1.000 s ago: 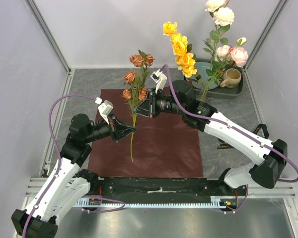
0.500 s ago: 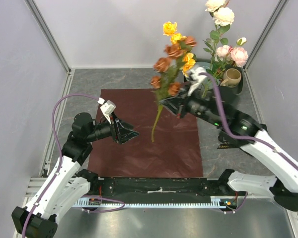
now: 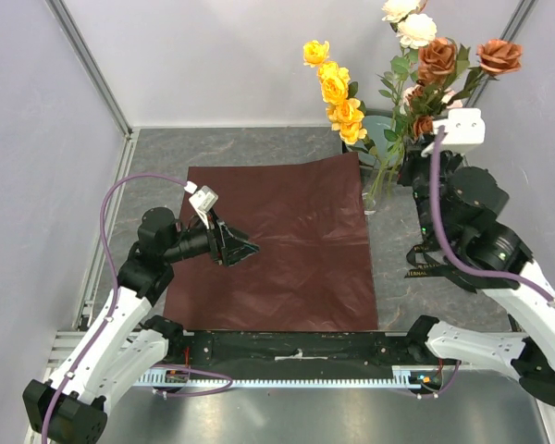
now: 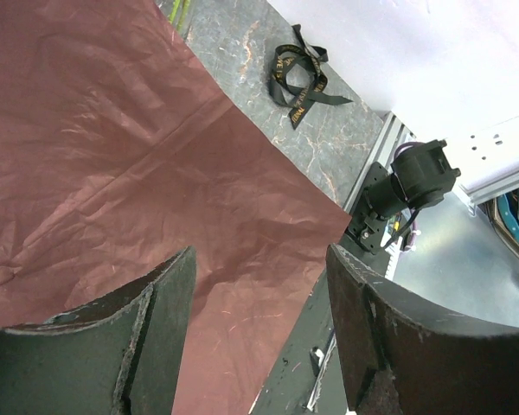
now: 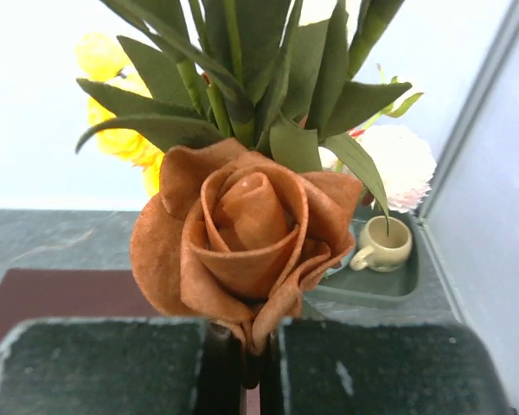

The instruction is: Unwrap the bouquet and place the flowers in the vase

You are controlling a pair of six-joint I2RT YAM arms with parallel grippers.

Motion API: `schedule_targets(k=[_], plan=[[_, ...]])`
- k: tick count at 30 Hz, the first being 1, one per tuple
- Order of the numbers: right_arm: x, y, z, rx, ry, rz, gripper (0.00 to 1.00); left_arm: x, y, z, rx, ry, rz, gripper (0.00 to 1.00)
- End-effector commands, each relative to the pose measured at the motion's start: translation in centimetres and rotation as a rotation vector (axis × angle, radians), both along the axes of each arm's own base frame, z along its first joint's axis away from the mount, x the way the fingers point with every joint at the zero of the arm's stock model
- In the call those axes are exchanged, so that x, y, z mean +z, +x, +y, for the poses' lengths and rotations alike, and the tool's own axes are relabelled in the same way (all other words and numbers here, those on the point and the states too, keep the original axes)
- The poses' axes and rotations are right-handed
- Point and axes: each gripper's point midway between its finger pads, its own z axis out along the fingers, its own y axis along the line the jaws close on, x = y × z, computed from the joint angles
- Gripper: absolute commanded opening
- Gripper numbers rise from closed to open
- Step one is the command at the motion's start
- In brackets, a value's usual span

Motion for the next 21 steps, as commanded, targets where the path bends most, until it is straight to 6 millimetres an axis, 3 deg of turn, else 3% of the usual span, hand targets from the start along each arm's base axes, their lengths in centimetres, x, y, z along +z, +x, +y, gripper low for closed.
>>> schedule_targets(k=[1, 3, 11, 15, 21], plan=[[2.2, 1.3, -2.6, -0.221, -0.041, -0.066, 0.00, 1.9, 0.4, 0.1, 0.009, -0.005, -0.075, 0.69], [3.2, 1.7, -2.7, -0.241, -0.037, -0.092, 0.00, 1.9, 0.3, 0.1, 0.012, -0.005, -0.076, 0.69], [4.5, 5.6, -2.8, -0.259, 0.029, -0.149, 0.00, 1.7, 0.4, 0.1, 0.009, -0.004, -0.068, 0.69], [4.2, 7.9, -2.5, -0.257, 0.065, -0.147, 0.00, 1.8, 0.3, 0.1, 0.009, -0.005, -0.073, 0.69], [4.4, 9.0, -2.1, -0.247, 0.114, -0.153, 0.00, 1.8, 0.4, 0.1, 0.015, -0.004, -0.076, 0.69]])
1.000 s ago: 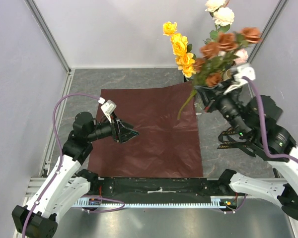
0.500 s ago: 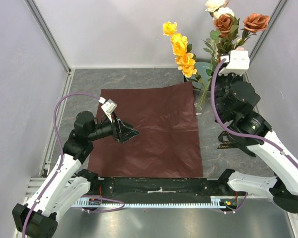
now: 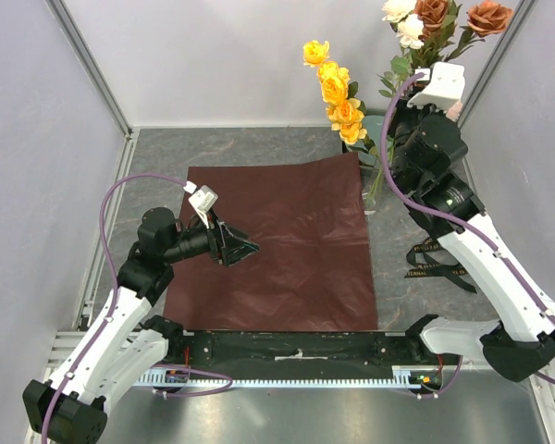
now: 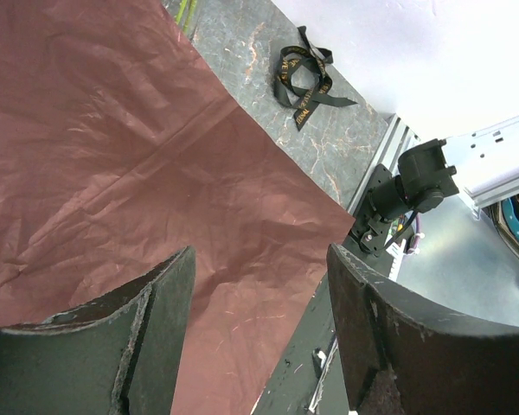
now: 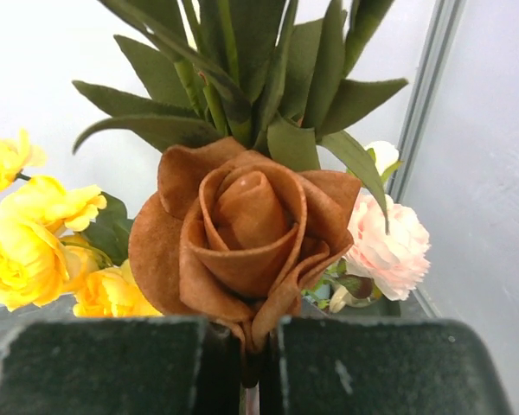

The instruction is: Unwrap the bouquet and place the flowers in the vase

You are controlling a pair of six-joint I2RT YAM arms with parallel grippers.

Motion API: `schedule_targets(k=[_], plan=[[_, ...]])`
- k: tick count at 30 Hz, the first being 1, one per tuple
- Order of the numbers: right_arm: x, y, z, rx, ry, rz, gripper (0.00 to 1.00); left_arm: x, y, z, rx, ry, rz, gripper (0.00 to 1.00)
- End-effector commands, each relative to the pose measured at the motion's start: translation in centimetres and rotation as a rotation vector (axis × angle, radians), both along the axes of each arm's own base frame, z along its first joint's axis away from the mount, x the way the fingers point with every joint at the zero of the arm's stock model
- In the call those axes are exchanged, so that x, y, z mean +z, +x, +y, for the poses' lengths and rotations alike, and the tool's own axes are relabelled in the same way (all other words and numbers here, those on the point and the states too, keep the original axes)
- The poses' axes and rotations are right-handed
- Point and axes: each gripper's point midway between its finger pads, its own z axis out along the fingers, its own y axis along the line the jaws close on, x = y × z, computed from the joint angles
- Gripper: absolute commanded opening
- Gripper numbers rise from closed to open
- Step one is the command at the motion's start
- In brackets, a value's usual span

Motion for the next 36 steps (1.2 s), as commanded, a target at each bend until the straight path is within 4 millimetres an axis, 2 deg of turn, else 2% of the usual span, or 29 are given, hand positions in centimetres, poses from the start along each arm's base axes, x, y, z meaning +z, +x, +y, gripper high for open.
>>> schedule_targets(k=[1, 7, 16, 22, 36], plan=[[2.8, 0.2, 0.1, 0.032, 0.095, -0.089, 0.00, 1.7, 0.3, 0.0, -0.004, -0.005, -0.071, 0.69], [1.5, 2.1, 0.2, 0.019, 0.092, -0.070, 0.00, 1.6, 0.4, -0.2, -0.011, -0.001, -0.064, 0.69], [-0.4, 3.3, 0.0, 0.023, 0.117, -0.052, 0.00, 1.5, 0.5, -0.2, -0.010, 0.003, -0.065, 0.69], [-1.6, 3.6, -0.3, 0.019, 0.130, -0.035, 0.00, 1.5, 0.5, -0.2, -0.011, 0.003, -0.062, 0.69], [-3.2, 3.6, -0.9, 0.013, 0.151, -0.015, 0.00, 1.4, 0.5, -0.3, -0.016, 0.002, -0.060, 0.70]])
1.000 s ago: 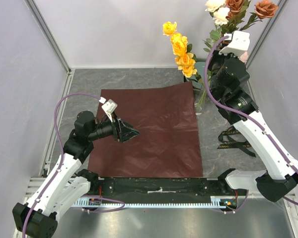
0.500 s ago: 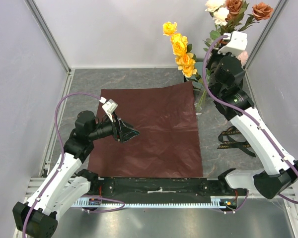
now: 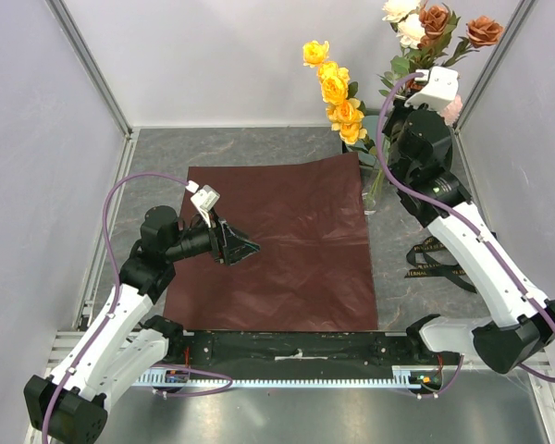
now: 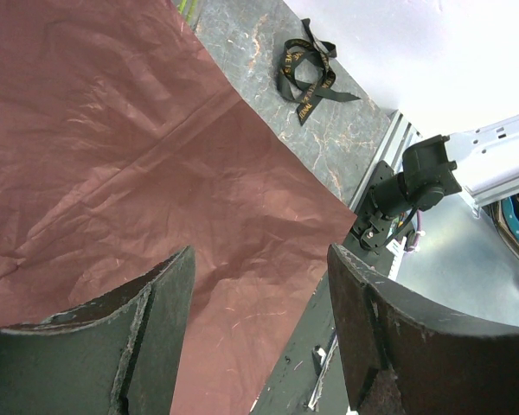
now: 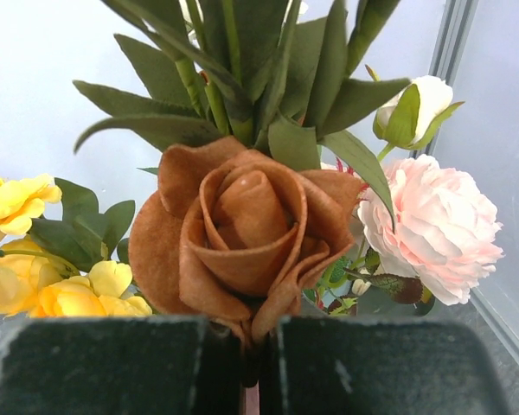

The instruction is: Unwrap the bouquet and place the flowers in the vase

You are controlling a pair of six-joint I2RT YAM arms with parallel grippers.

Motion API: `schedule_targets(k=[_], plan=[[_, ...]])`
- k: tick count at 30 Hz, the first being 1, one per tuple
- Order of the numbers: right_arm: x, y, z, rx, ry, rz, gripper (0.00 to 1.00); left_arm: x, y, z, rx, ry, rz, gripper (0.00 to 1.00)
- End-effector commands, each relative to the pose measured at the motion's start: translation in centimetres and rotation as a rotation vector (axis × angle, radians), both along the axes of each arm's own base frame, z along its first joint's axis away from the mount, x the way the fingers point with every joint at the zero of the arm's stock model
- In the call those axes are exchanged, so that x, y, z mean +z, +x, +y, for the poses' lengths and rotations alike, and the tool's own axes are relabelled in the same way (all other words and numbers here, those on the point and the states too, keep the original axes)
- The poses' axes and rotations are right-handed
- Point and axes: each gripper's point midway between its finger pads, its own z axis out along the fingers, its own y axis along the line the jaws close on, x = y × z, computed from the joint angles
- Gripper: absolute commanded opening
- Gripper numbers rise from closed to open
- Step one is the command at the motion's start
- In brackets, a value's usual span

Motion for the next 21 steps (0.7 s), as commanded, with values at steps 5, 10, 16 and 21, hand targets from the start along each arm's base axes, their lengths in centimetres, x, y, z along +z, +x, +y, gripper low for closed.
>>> schedule_targets(k=[5, 10, 16, 21], plan=[[0.6, -0.7, -0.9, -0.008, 0.070, -0.047, 0.00, 2.1, 0.2, -0.2, -0.015, -0.009, -0.085, 0.70], [-0.4, -0.7, -1.1, -0.017, 0.085, -0.037, 0.00, 2.1, 0.2, -0.2, -0.017, -0.010, -0.086, 0.70], [-2.0, -0.5, -1.0, -0.009, 0.072, -0.029, 0.00, 2.0, 0.2, -0.2, -0.017, -0.008, -0.083, 0.70], [-4.7, -0.2, -0.8, 0.003, 0.058, -0.001, 0.00, 2.1, 0.2, -0.2, -0.020, -0.009, -0.085, 0.70]])
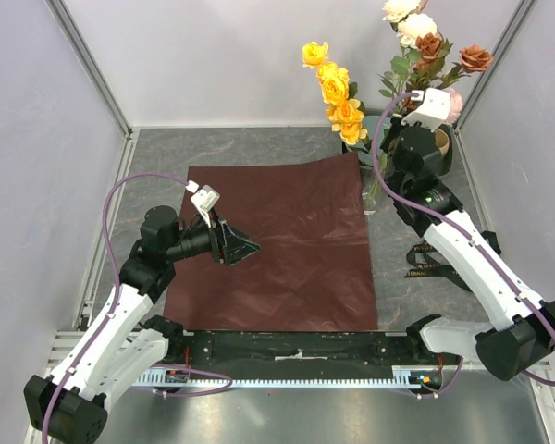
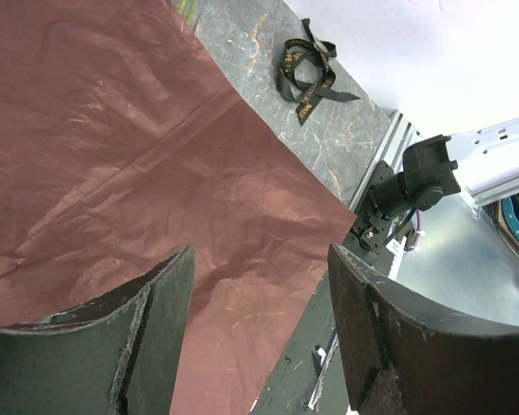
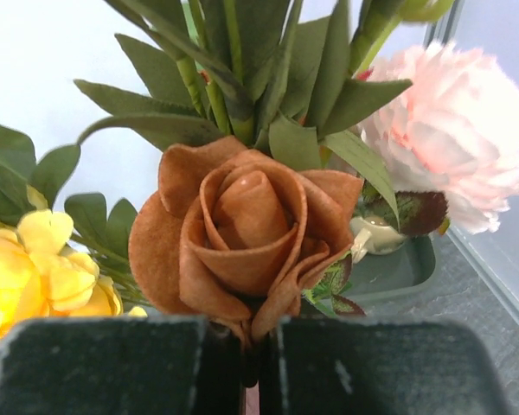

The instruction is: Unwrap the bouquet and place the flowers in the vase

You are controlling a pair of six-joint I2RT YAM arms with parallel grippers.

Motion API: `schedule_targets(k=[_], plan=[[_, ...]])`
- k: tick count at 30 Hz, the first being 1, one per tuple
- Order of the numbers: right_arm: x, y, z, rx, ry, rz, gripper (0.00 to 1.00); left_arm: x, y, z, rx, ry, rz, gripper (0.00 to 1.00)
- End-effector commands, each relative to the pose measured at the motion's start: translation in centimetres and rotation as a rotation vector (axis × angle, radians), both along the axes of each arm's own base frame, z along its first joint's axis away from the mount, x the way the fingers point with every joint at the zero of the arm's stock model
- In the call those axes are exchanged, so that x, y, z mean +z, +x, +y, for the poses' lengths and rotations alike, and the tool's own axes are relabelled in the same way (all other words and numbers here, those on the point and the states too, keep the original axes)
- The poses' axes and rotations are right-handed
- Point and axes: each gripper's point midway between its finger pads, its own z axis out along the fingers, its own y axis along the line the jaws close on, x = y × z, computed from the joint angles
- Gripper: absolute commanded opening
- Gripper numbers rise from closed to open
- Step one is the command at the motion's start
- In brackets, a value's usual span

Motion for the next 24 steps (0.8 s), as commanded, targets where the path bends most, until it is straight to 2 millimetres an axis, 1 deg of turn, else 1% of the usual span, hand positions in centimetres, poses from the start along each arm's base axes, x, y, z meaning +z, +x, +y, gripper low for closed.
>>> schedule_targets(k=[1, 2, 3, 13, 18, 24], plan=[[0.2, -0.4, 0.0, 0.024, 0.034, -0.060, 0.00, 2.1, 0.2, -0.2, -0.020, -0.009, -0.085, 0.70], [-0.1, -0.4, 0.0, 0.024, 0.036, -0.062, 0.00, 2.1, 0.2, -0.2, -0.019, -0.010, -0.085, 0.70], [-0.9, -0.4, 0.1, 0.026, 0.035, -0.057, 0.00, 2.1, 0.2, -0.2, -0.019, -0.010, -0.086, 0.70], [-4.0, 0.3, 0.1, 0.004, 0.014, -0.013, 0.00, 2.1, 0.2, -0.2, -0.019, -0.010, -0.083, 0.70], [-5.0, 0.6, -0.3, -0.028, 0.018, 0.005, 0.00, 2.1, 0.1, -0.2, -0.022, -0.011, -0.083, 0.70], [-6.4, 0.9, -0.2, -0.036, 0.001, 0.042, 0.00, 2.0, 0.2, -0.2, -0.022, -0.010, -0.080, 0.70]])
